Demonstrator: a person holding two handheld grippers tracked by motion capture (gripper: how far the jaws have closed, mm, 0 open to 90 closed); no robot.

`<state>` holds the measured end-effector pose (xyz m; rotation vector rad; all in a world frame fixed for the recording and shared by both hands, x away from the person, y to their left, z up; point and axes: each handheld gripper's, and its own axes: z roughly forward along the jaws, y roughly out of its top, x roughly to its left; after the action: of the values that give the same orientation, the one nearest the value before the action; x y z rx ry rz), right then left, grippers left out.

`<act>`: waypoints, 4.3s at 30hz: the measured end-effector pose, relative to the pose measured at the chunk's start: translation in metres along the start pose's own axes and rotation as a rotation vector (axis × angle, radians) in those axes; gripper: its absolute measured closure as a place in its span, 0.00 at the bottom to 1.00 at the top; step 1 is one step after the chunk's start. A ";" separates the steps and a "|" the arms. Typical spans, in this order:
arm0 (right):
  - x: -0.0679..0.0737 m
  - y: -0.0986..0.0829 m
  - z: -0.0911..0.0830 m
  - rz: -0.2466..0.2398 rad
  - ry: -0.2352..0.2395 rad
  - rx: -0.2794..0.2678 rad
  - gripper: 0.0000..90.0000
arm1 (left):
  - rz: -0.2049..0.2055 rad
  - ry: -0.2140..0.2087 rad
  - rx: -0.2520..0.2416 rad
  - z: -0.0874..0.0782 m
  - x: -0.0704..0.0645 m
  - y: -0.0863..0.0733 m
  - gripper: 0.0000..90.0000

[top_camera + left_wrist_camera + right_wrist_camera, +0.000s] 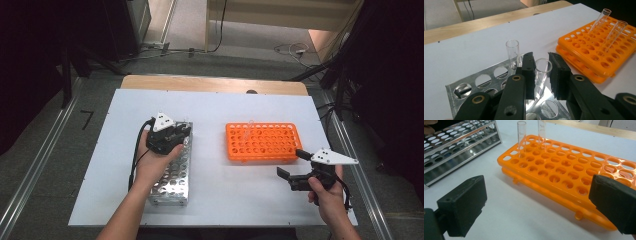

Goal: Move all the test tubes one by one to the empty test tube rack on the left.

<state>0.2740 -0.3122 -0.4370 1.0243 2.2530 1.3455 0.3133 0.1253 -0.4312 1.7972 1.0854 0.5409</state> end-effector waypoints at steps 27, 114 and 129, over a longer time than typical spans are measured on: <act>0.002 0.006 0.000 -0.003 -0.001 -0.017 0.00 | -0.061 -0.098 0.010 -0.011 -0.004 0.001 0.46; 0.032 0.037 0.135 -0.044 -0.055 0.061 0.82 | -0.051 -0.228 -0.064 -0.036 -0.023 -0.006 0.00; 0.043 0.064 0.103 -0.059 -0.027 -0.030 0.82 | -0.027 -0.240 -0.076 -0.039 -0.032 -0.002 0.00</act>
<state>0.3317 -0.1977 -0.4305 0.9527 2.2186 1.3299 0.2672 0.1172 -0.4113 1.7288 0.9107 0.3348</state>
